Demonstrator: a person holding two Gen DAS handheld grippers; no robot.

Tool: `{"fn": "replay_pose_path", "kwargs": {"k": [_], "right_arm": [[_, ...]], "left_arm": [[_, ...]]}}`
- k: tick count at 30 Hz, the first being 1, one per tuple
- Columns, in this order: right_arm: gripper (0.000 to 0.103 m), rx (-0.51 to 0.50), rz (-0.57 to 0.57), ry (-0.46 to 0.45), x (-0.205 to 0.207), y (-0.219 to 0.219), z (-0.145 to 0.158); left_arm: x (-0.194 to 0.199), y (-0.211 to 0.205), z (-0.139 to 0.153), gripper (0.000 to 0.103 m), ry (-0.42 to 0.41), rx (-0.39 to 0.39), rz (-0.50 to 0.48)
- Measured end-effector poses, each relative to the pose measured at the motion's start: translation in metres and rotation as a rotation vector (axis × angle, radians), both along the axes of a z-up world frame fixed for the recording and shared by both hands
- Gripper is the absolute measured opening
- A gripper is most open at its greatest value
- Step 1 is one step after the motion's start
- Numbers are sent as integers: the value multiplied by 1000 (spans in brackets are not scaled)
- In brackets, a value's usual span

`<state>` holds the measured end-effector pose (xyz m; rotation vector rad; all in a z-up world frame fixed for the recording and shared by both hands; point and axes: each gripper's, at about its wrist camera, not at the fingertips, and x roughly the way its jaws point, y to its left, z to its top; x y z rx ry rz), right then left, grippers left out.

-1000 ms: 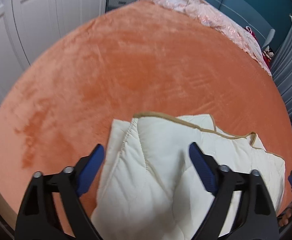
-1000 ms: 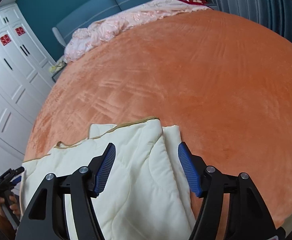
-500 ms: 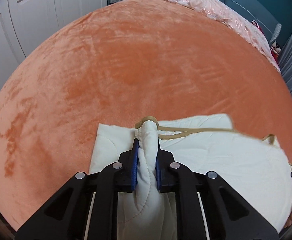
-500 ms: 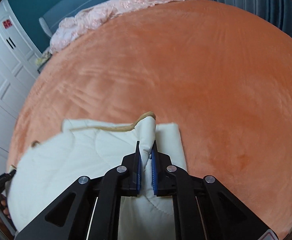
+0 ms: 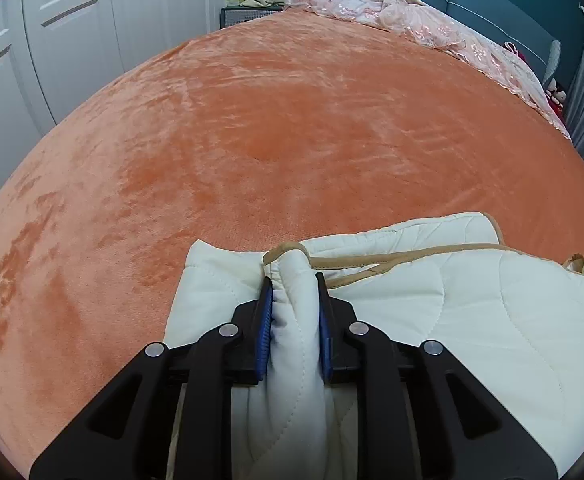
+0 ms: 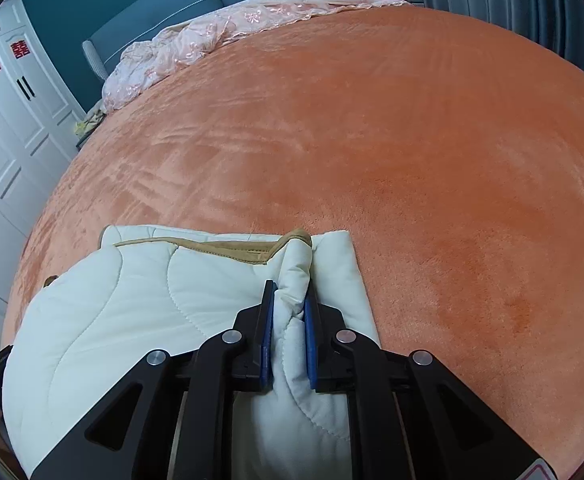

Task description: Fold large clothes

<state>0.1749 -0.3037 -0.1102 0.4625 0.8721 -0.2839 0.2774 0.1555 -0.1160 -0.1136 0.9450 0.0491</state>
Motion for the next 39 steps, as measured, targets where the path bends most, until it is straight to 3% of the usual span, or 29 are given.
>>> {"fn": "replay_pose_path", "kwargs": {"k": [3,5,6,7,9,12,13,14,16,18,21,28,33,39], "right_arm": [[13,31,7,8,0,-6,8],[25,52,-41,-4,-10,-18,29],[31,42,-72,-36,-18,-23,44],[32,12,-98,-60,-26,-25,59],[32,-55,-101,-94,-32,-18,86],[32,-41,50,-119,-13,23,107],[27,-28,120,-108,-3,43,106],[24,-4,203,-96,9,67,103],[3,4,326,-54,28,109,89],[1,-26,392,-5,43,139,74],[0,-22,421,78,61,157,43],[0,29,385,112,82,155,1],[0,-2,383,92,85,160,-7],[0,-6,380,73,87,161,-10]], "left_arm": [[1,4,10,24,11,-2,5],[-6,12,33,46,-3,27,58],[-14,20,51,60,-51,41,90],[-23,26,68,63,-109,29,96],[-33,30,100,62,-163,8,88],[-33,2,126,57,-171,-73,-24],[-31,-15,126,53,-156,-99,-80],[-30,-35,123,50,-134,-126,-144],[-27,-74,105,37,-67,-166,-252],[-24,-107,79,29,-4,-145,-310],[-18,-133,44,23,75,-152,-323],[-5,-139,1,23,73,-154,-297],[-8,-149,-7,22,34,-90,-297],[-7,-151,-10,22,12,-73,-295]]}}
